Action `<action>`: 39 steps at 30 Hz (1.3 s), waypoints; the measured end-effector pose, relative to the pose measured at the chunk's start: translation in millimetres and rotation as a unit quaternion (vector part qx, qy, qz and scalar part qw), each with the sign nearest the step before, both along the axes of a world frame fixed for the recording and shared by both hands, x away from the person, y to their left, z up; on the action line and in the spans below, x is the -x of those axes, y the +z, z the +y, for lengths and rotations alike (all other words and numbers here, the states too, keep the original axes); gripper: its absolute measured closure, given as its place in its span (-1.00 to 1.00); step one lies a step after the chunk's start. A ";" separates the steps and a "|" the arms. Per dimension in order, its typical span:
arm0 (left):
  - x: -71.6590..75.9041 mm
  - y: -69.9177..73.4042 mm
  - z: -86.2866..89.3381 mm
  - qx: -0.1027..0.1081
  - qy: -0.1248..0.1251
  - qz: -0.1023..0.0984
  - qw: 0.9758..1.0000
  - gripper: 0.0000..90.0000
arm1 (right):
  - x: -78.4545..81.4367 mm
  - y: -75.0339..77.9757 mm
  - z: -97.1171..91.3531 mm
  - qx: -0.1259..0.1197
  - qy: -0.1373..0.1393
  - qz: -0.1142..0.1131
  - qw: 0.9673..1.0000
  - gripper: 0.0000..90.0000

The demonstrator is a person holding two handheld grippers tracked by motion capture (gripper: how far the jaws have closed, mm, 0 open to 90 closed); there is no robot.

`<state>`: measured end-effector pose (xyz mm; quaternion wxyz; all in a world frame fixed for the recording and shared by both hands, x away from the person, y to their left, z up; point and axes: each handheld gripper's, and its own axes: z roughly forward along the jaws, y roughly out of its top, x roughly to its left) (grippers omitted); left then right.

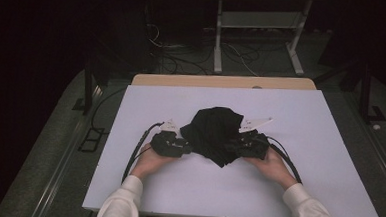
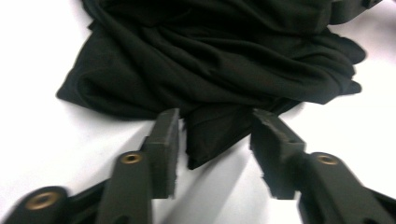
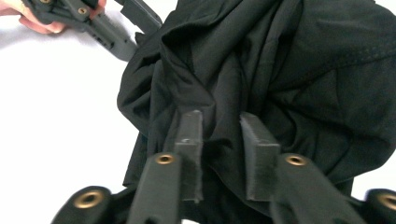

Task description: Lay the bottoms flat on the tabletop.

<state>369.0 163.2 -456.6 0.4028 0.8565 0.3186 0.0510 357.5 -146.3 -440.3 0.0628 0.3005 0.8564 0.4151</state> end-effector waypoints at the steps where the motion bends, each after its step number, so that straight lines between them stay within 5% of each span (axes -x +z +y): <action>1: -0.2 -0.5 0.0 0.003 0.002 0.002 1.000 0.39 | -0.3 0.2 0.0 0.001 0.001 0.004 1.000 0.72; 7: 0.0 -0.9 -4.6 -0.001 -0.009 0.004 1.000 0.86 | -0.8 3.7 -0.2 -0.001 0.006 0.011 1.000 0.87; 12: -0.5 6.8 -4.4 -0.021 -0.001 -0.004 1.000 0.94 | -3.5 11.4 -7.6 -0.004 -0.008 0.015 1.000 0.89; 21: 0.2 31.6 24.8 0.040 0.054 -0.040 0.997 0.94 | -11.0 31.7 -41.5 -0.047 -0.050 0.026 0.997 0.90; 39: 10.5 52.1 67.2 0.092 0.100 -0.052 0.989 0.93 | -16.9 37.9 -94.6 -0.080 -0.114 0.041 0.989 0.90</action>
